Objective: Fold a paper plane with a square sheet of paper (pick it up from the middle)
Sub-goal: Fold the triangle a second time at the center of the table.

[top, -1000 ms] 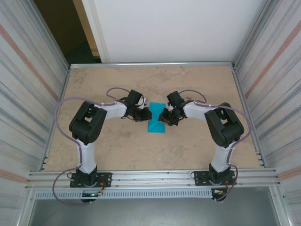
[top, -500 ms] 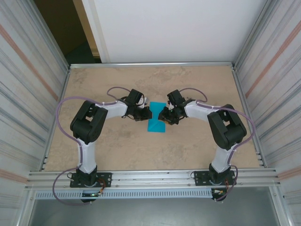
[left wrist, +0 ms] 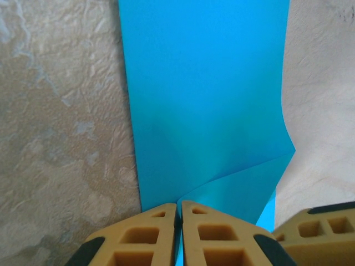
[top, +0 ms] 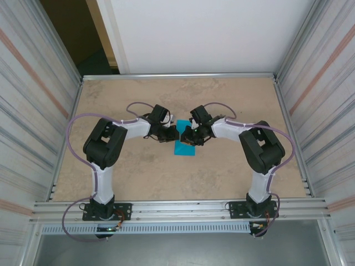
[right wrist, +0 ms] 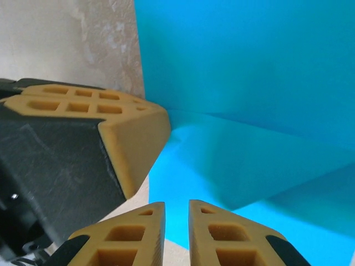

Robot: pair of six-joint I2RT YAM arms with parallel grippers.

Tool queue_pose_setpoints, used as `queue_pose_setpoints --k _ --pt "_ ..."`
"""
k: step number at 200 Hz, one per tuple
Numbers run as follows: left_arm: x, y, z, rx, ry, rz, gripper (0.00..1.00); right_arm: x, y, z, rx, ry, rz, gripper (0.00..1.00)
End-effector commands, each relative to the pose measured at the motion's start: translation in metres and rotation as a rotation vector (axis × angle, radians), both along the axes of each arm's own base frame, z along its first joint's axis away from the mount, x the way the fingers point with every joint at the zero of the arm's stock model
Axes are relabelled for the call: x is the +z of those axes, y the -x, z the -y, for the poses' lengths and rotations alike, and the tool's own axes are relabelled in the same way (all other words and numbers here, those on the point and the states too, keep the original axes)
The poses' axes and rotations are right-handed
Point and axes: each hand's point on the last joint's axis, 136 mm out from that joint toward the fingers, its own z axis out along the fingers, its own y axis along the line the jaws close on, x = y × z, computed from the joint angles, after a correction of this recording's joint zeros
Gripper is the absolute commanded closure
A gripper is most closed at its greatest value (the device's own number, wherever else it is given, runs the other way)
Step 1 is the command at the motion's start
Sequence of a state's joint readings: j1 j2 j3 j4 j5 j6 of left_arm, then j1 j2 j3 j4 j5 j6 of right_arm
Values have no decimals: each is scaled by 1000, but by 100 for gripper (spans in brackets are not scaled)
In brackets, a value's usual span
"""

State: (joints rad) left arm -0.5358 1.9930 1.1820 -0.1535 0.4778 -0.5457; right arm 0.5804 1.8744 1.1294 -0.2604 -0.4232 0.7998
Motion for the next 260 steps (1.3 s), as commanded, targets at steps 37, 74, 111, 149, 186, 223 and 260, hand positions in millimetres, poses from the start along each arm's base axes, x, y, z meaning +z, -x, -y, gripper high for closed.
queue_pose_setpoints --k 37,74,111,149,186,223,260 --pt "-22 7 -11 13 -60 -57 89 -24 0 6 7 61 -43 84" --pt "-24 8 -12 14 -65 -58 89 -43 8 17 -4 117 -92 85" --pt "-5 1 -9 9 -48 -26 88 -59 19 30 -23 183 -143 86" --pt "66 -18 -5 58 27 103 79 -68 27 35 -30 206 -181 86" --pt "75 -2 -8 118 101 83 82 -71 29 36 -31 215 -199 88" --pt "60 27 3 69 138 4 90 -73 29 37 -29 222 -205 89" --pt "35 36 8 61 98 -62 95 -74 28 36 -28 220 -205 91"
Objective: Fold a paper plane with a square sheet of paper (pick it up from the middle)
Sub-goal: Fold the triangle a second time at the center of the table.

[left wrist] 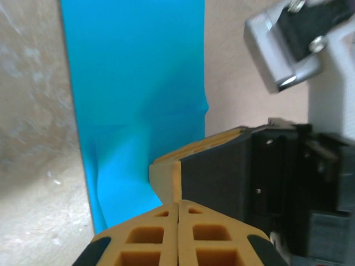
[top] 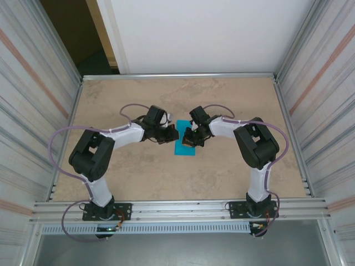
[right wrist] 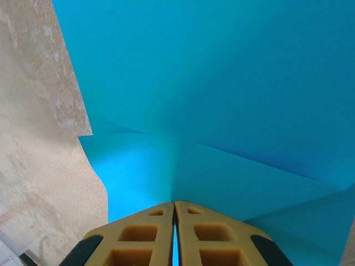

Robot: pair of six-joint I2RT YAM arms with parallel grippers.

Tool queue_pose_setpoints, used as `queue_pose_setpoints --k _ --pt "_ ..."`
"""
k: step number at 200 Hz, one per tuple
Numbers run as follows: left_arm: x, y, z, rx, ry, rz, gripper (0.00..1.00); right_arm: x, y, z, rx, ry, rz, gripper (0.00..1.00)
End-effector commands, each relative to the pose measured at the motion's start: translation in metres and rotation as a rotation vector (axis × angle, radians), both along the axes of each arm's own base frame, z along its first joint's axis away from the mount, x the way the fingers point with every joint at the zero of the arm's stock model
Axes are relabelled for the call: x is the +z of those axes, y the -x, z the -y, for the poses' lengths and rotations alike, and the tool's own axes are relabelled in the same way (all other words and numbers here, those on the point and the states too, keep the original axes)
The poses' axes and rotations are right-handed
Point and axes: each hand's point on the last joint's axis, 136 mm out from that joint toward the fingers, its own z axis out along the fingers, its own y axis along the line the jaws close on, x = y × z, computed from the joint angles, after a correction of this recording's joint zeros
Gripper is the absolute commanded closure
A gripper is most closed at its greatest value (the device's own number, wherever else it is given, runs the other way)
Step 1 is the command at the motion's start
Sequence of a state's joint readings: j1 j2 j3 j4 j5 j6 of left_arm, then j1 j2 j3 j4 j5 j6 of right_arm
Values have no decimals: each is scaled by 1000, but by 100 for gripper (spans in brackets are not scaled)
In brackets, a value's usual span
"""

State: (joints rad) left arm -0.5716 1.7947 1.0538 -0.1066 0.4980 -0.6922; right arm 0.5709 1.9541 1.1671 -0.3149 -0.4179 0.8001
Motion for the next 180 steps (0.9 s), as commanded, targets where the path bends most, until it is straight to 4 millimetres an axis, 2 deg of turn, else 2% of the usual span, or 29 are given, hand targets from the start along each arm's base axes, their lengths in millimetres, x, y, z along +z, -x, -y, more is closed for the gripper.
queue_pose_setpoints --k 1,69,108,180 --pt "-14 7 3 -2 -2 -59 96 -48 27 30 -14 163 -129 91" --pt "-43 20 1 -9 -35 -145 98 -46 24 29 -19 151 -129 91" --pt "-62 28 -12 10 -111 -187 98 -45 23 29 -14 144 -123 91" --pt "-89 41 -34 46 -233 -258 100 -18 -1 25 46 68 3 92"
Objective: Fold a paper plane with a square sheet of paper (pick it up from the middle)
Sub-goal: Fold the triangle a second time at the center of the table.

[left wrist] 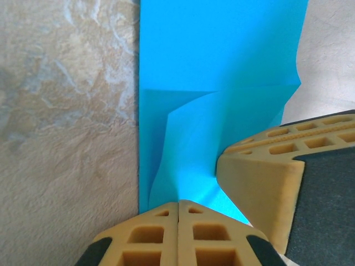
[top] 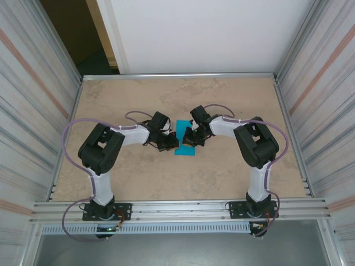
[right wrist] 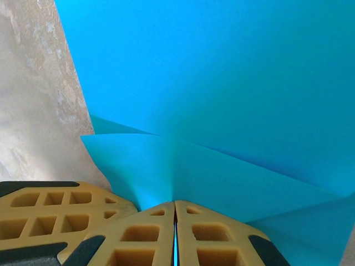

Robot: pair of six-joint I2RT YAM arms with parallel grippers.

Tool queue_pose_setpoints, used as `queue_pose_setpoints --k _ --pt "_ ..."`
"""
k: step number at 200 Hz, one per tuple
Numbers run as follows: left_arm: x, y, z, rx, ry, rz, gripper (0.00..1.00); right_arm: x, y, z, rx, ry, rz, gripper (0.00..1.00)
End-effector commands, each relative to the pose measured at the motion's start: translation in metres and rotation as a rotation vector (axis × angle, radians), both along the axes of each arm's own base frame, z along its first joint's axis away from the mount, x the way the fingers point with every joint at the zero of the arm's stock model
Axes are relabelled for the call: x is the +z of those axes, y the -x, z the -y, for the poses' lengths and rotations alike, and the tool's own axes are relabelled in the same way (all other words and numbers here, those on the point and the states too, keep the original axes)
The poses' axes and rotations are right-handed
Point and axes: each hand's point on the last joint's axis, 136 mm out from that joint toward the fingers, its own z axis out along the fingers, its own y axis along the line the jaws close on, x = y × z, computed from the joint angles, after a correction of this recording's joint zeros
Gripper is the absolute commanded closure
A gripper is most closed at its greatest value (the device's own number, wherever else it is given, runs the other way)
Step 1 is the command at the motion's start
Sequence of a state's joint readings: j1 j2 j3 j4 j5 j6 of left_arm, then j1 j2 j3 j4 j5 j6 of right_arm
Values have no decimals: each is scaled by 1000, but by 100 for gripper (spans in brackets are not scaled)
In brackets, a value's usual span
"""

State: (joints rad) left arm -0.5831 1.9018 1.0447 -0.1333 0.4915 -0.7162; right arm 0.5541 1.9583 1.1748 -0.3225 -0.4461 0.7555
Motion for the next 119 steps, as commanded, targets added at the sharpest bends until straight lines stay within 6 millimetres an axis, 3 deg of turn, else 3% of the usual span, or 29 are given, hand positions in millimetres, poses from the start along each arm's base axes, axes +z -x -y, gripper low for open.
queue_pose_setpoints --k 1,41,98,119 --pt "-39 26 -29 31 -157 -126 100 -19 0 24 13 85 -1 92" --pt "-51 38 -44 58 -218 -175 100 -15 -15 38 26 66 46 94" --pt "-65 52 -57 82 -249 -234 100 -34 -38 81 -34 86 69 96" --pt "-64 51 -56 80 -243 -231 100 -32 -53 97 -74 97 91 96"
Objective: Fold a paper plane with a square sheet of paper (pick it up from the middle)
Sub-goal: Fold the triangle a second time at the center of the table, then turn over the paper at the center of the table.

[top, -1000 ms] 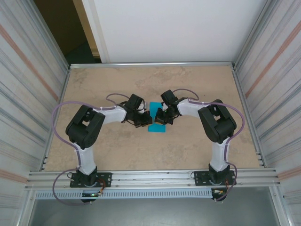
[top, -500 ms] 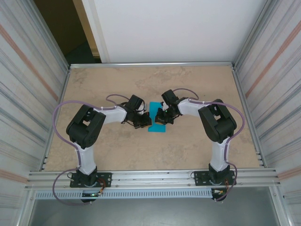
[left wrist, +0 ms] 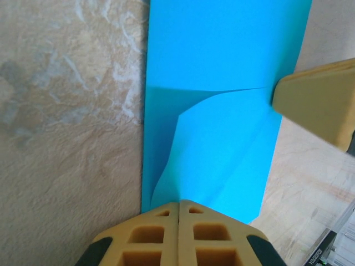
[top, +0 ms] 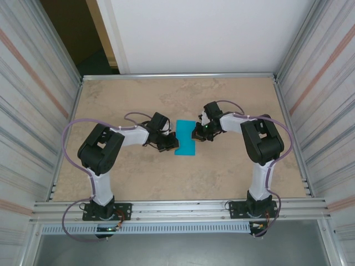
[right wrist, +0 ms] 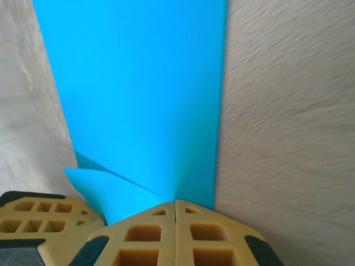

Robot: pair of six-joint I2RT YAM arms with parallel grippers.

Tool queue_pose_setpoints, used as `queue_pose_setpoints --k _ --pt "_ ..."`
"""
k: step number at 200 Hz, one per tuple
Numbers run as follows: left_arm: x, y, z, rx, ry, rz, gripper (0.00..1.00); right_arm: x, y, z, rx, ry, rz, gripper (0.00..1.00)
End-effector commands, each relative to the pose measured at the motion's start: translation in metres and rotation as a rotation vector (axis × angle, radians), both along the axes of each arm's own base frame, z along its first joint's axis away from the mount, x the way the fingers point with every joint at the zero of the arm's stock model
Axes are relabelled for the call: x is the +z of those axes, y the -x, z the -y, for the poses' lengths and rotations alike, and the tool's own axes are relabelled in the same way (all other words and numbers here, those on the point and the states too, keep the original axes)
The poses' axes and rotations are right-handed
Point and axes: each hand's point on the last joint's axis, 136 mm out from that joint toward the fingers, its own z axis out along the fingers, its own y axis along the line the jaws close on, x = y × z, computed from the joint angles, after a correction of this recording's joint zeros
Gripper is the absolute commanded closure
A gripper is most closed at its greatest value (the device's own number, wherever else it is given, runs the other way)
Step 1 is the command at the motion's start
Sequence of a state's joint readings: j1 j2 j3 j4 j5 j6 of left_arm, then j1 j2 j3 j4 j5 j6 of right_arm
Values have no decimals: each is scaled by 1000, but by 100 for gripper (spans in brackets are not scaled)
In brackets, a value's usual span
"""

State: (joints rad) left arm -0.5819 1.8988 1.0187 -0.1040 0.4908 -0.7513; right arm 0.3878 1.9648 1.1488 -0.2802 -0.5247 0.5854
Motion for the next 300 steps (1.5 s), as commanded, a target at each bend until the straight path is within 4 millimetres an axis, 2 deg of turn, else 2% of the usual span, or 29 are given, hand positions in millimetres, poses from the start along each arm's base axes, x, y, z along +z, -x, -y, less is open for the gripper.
queue_pose_setpoints --k 1,16,33,56,86,95,109,133,183,252,268,300 --pt "-60 49 -54 49 -247 -218 100 -30 -18 51 -84 148 18 96" --pt "-57 46 -50 44 -232 -211 100 -19 -26 53 -91 129 45 95" --pt "-47 38 -41 33 -194 -187 100 8 -32 46 -88 89 91 93" --pt "-14 19 -19 14 -97 -122 96 39 -26 36 -108 53 120 88" --pt "51 -12 9 8 61 14 85 50 -3 24 -167 24 73 68" --pt "64 -19 13 9 90 46 80 50 4 19 -185 6 53 64" --pt "74 -27 15 14 107 77 76 50 13 10 -210 -16 23 59" --pt "65 -34 16 18 116 57 75 48 22 -6 -217 -51 -2 58" --pt "45 -44 14 25 88 26 75 32 28 -16 -234 -49 -57 58" --pt "5 -41 -6 77 6 -44 76 19 26 -23 -240 -70 -95 62" --pt "0 -39 -8 85 0 -59 76 17 26 -26 -237 -77 -106 67" --pt "-6 -35 -13 98 -8 -74 76 11 27 -26 -240 -73 -120 68"
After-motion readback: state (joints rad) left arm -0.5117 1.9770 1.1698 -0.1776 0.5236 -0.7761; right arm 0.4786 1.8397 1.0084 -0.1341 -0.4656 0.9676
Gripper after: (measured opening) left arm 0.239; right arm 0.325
